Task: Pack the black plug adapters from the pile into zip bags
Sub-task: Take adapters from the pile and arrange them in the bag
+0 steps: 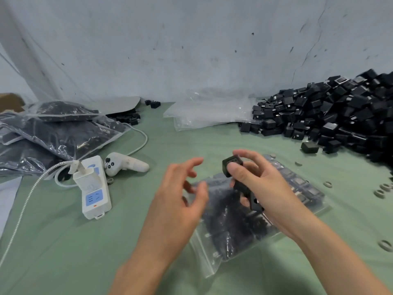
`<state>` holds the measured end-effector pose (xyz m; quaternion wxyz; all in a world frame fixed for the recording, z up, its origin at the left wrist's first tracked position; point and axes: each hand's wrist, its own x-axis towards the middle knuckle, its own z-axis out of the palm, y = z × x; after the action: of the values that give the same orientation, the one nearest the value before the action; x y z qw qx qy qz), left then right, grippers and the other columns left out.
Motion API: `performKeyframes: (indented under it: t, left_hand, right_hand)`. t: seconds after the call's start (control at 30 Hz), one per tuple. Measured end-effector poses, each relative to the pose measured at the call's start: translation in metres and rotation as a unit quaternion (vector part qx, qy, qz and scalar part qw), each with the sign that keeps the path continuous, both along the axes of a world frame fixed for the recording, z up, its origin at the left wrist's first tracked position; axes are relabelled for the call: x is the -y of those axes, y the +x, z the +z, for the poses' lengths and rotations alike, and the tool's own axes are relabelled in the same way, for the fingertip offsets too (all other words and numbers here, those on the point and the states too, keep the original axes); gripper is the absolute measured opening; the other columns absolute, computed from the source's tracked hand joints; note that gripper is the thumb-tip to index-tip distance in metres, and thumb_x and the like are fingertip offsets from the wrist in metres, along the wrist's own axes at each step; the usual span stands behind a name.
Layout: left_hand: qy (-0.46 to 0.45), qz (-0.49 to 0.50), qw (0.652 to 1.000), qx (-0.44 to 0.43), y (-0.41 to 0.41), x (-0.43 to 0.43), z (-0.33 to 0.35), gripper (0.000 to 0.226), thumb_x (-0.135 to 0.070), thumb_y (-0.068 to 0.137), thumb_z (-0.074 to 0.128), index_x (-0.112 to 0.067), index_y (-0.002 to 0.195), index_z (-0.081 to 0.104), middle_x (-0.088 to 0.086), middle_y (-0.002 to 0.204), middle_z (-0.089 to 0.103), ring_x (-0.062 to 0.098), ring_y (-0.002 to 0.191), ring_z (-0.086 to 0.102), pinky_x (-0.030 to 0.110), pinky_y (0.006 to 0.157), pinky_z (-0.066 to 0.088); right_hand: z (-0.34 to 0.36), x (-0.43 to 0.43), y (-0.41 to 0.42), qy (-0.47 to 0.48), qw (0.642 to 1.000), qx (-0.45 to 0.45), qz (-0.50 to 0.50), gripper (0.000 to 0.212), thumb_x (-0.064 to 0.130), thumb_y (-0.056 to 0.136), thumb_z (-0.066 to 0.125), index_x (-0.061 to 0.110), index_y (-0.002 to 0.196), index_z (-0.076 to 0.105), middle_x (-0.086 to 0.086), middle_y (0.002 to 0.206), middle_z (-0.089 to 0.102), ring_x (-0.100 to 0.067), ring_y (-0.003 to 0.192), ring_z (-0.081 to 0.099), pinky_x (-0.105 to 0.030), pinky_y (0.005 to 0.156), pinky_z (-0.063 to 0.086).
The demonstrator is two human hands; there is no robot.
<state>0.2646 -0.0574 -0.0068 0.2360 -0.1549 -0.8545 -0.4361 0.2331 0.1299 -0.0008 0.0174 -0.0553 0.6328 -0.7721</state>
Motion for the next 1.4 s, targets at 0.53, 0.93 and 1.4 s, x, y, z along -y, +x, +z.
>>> performKeyframes:
  t: [0.53, 0.93, 1.4]
  left_hand:
    - [0.222, 0.168, 0.941, 0.194, -0.004, 0.046, -0.008, 0.032, -0.027, 0.097, 0.058, -0.033, 0.127, 0.048, -0.004, 0.116, 0.062, 0.011, 0.084, 0.062, 0.028, 0.070, 0.051]
    - [0.305, -0.073, 0.853, 0.417, 0.003, 0.030, -0.025, 0.021, -0.015, 0.093, 0.064, -0.013, 0.110, 0.075, 0.012, 0.110, 0.074, 0.020, 0.093, 0.065, 0.032, 0.084, 0.055]
    - [0.338, 0.028, 0.879, 0.335, -0.006, 0.003, -0.026, 0.017, -0.007, 0.097, 0.058, -0.014, 0.100, 0.073, -0.001, 0.071, 0.072, 0.009, 0.060, 0.064, 0.022, 0.059, 0.053]
  right_hand:
    - [0.003, -0.031, -0.001, 0.305, 0.933, -0.157, -0.109, 0.017, 0.040, 0.091, 0.066, 0.047, 0.104, 0.072, 0.017, 0.088, 0.068, -0.002, 0.058, 0.055, -0.013, 0.058, 0.043]
    - [-0.024, -0.047, -0.013, 0.614, 0.761, -0.185, -0.102, 0.026, 0.067, 0.085, 0.047, 0.056, 0.099, 0.066, 0.029, 0.103, 0.050, 0.003, 0.079, 0.045, -0.029, 0.060, 0.044]
    - [-0.029, -0.048, -0.014, 0.599, 0.771, -0.202, -0.081, 0.028, 0.066, 0.085, 0.045, 0.057, 0.104, 0.063, 0.033, 0.106, 0.047, 0.022, 0.087, 0.043, -0.011, 0.061, 0.029]
